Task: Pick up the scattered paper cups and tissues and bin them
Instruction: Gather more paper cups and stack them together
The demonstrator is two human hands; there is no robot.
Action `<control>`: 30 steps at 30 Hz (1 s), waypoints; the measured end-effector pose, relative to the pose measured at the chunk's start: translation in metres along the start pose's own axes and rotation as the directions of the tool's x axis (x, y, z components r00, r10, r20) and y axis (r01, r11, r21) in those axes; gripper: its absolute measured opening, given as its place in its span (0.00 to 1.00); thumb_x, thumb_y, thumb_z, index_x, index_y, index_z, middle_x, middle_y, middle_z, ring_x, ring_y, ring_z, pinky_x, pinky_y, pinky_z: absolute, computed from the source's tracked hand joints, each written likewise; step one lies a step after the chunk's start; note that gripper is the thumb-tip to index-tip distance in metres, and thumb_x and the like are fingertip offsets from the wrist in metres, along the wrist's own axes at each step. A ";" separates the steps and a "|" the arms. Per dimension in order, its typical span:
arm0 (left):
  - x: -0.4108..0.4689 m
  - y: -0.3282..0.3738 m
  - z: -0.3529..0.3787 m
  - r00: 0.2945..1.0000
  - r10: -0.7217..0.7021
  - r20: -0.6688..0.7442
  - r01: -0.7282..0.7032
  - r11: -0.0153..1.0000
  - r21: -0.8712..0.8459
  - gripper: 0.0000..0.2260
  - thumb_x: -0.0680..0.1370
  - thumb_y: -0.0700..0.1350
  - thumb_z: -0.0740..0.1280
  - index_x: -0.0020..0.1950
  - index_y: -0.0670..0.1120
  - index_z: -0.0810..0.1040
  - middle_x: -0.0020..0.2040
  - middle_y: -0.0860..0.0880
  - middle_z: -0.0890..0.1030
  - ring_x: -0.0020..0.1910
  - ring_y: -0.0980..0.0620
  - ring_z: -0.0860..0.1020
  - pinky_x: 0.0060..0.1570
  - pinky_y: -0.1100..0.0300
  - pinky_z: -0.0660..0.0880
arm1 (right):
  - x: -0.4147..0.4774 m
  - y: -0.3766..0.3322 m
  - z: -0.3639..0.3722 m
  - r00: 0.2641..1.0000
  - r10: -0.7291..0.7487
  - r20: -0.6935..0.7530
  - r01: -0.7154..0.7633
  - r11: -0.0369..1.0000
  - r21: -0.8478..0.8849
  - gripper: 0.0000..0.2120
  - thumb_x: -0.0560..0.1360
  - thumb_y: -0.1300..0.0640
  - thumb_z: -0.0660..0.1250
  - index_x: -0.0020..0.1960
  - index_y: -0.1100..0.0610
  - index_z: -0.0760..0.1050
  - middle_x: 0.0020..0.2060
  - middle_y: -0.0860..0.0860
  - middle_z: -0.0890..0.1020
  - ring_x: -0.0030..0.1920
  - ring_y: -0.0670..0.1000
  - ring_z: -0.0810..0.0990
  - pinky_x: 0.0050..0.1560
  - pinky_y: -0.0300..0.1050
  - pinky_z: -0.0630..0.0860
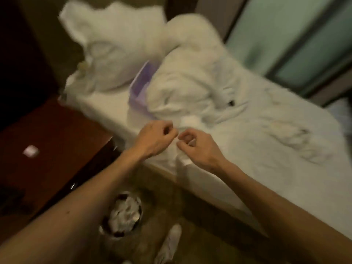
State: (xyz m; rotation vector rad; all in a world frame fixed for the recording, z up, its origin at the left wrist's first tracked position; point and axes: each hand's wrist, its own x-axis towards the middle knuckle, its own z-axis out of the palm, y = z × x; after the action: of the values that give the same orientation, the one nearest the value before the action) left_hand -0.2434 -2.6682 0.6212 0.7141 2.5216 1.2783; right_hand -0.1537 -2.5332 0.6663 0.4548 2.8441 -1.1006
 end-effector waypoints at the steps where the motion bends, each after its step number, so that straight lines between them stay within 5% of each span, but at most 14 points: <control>1: 0.009 0.052 -0.018 0.989 0.139 0.047 -0.143 0.985 0.097 0.17 0.78 0.50 0.67 0.32 0.47 0.69 0.28 0.51 0.72 0.32 0.48 0.71 0.32 0.54 0.65 | -0.020 -0.015 -0.048 0.997 -0.029 -0.077 0.026 0.999 -0.042 0.07 0.74 0.47 0.69 0.50 0.48 0.78 0.39 0.44 0.82 0.38 0.43 0.80 0.41 0.43 0.77; 3: 0.023 0.158 -0.048 0.919 0.361 0.157 -0.391 0.883 0.259 0.18 0.78 0.54 0.66 0.32 0.50 0.68 0.29 0.53 0.72 0.31 0.49 0.71 0.31 0.56 0.65 | -0.060 -0.042 -0.137 0.969 -0.072 -0.238 0.052 0.995 -0.088 0.05 0.74 0.48 0.69 0.48 0.46 0.77 0.37 0.43 0.81 0.36 0.42 0.78 0.41 0.43 0.76; 6: 0.019 0.297 -0.070 0.729 0.589 0.349 -0.684 0.603 0.410 0.09 0.78 0.55 0.65 0.39 0.53 0.73 0.36 0.56 0.74 0.38 0.51 0.75 0.36 0.56 0.69 | -0.126 -0.071 -0.243 0.900 -0.122 -0.419 0.078 0.990 -0.121 0.05 0.73 0.46 0.69 0.47 0.44 0.76 0.36 0.42 0.81 0.36 0.42 0.78 0.41 0.43 0.77; 9: -0.001 0.400 -0.075 0.528 0.701 0.479 -0.840 0.345 0.419 0.06 0.77 0.57 0.63 0.49 0.56 0.74 0.41 0.59 0.74 0.41 0.56 0.75 0.41 0.56 0.75 | -0.196 -0.072 -0.321 0.828 -0.170 -0.534 0.093 0.981 -0.169 0.08 0.72 0.46 0.69 0.50 0.45 0.76 0.39 0.41 0.80 0.38 0.43 0.79 0.42 0.44 0.79; 12: -0.031 0.477 -0.071 0.364 0.797 0.482 -0.910 0.194 0.365 0.08 0.78 0.60 0.62 0.51 0.59 0.74 0.44 0.61 0.76 0.43 0.62 0.76 0.43 0.62 0.76 | -0.271 -0.051 -0.376 0.746 -0.203 -0.634 0.093 0.975 -0.203 0.11 0.73 0.45 0.69 0.54 0.43 0.73 0.43 0.42 0.78 0.41 0.43 0.79 0.40 0.39 0.79; 15: -0.068 0.537 -0.045 0.242 0.865 0.440 -0.964 0.163 0.209 0.08 0.78 0.61 0.64 0.49 0.58 0.76 0.43 0.63 0.77 0.45 0.65 0.77 0.44 0.69 0.73 | -0.352 -0.008 -0.410 0.658 -0.211 -0.723 0.102 0.976 -0.192 0.12 0.74 0.46 0.70 0.55 0.41 0.70 0.42 0.40 0.77 0.46 0.38 0.77 0.40 0.30 0.77; 18: -0.110 0.578 0.014 0.180 0.898 0.401 -0.981 0.196 0.003 0.08 0.76 0.62 0.64 0.48 0.59 0.77 0.44 0.62 0.79 0.46 0.63 0.78 0.43 0.72 0.72 | -0.432 0.054 -0.421 0.580 -0.147 -0.801 0.091 0.989 -0.116 0.12 0.74 0.47 0.70 0.55 0.40 0.71 0.44 0.40 0.77 0.46 0.43 0.79 0.41 0.41 0.81; 24: -0.194 0.629 0.219 0.071 0.912 0.404 -0.909 0.226 -0.350 0.05 0.76 0.59 0.65 0.46 0.60 0.77 0.44 0.58 0.81 0.47 0.54 0.80 0.45 0.58 0.76 | -0.565 0.188 -0.387 0.420 0.129 -0.898 -0.066 0.992 0.112 0.14 0.69 0.40 0.67 0.54 0.37 0.72 0.49 0.36 0.78 0.49 0.42 0.80 0.44 0.37 0.80; 30: -0.275 0.654 0.386 -0.062 0.840 0.539 -0.751 0.317 -0.580 0.02 0.78 0.52 0.69 0.46 0.59 0.79 0.41 0.58 0.79 0.41 0.55 0.78 0.40 0.63 0.74 | -0.670 0.283 -0.346 0.224 0.439 -0.870 -0.175 0.896 0.407 0.11 0.70 0.45 0.69 0.52 0.38 0.75 0.48 0.38 0.80 0.44 0.43 0.82 0.41 0.35 0.79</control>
State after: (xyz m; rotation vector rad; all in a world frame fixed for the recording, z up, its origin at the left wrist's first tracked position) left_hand 0.3577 -2.2145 0.9118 2.3655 1.0377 0.8332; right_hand 0.5868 -2.2721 0.8467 2.3786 3.0819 -1.3323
